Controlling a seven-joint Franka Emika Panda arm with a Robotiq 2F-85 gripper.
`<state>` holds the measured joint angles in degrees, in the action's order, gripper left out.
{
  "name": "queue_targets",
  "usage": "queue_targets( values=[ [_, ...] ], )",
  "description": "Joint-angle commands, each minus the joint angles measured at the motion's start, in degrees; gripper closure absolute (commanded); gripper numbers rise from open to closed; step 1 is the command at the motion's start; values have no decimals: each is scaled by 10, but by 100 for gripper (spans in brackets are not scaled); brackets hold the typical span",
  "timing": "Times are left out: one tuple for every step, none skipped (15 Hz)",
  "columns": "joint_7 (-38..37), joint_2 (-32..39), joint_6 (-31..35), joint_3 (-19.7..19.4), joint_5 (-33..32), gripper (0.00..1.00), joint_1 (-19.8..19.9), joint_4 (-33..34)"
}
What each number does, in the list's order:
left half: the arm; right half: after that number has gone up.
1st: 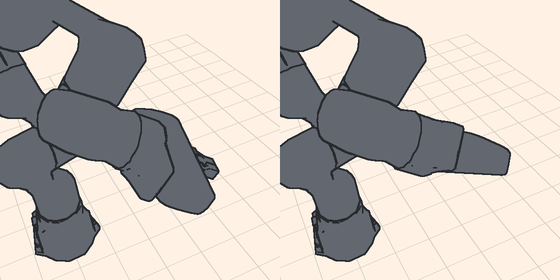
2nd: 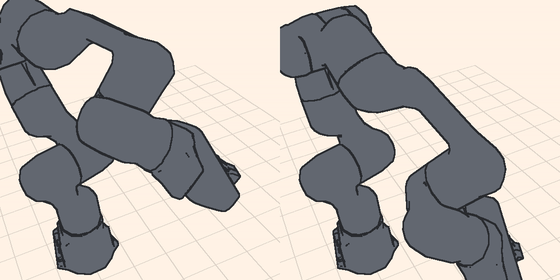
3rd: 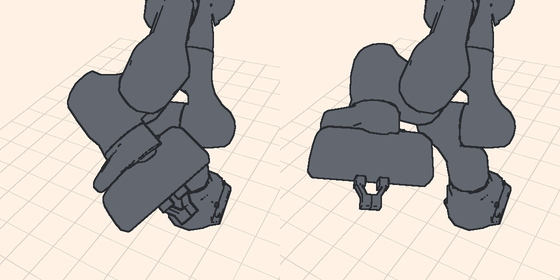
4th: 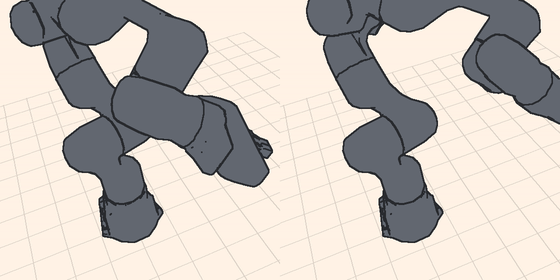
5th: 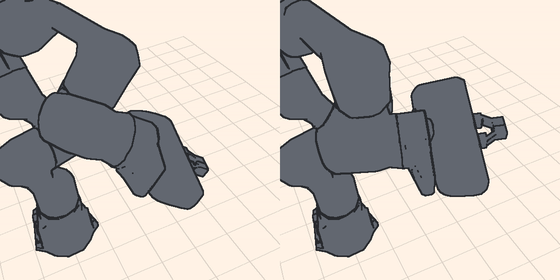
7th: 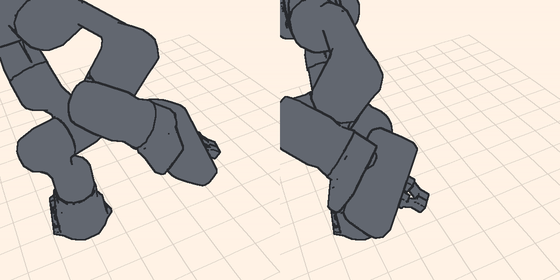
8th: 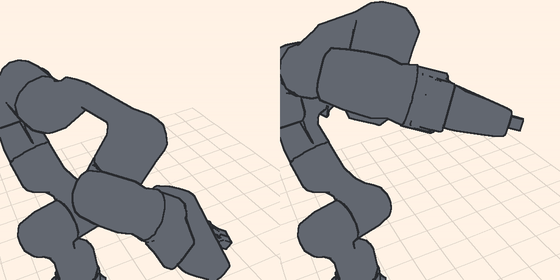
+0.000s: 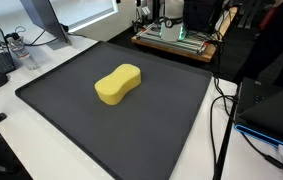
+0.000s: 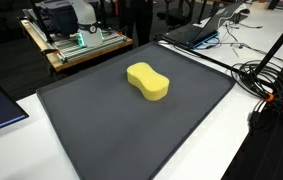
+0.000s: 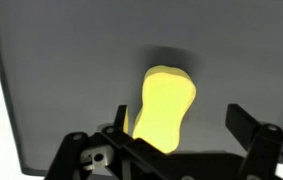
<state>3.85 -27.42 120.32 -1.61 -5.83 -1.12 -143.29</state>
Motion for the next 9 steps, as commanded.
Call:
queue_targets(
  values=[
    [1, 71, -8, 36, 0, 0, -24, 53],
    [-4, 88, -11, 47, -8, 0, -27, 66],
    [-12, 107, -14, 57, -17, 0, -28, 80],
    [-21, 126, -23, 68, -27, 0, -27, 95],
    [-19, 142, -32, 72, -28, 0, -29, 110],
    [-8, 154, -34, 76, -36, 0, -31, 120],
    [-10, 117, -10, 69, -20, 0, -30, 80],
    [-10, 132, -14, 72, -25, 0, -31, 92],
    [-10, 144, -15, 74, -27, 0, -32, 101]
  ],
)
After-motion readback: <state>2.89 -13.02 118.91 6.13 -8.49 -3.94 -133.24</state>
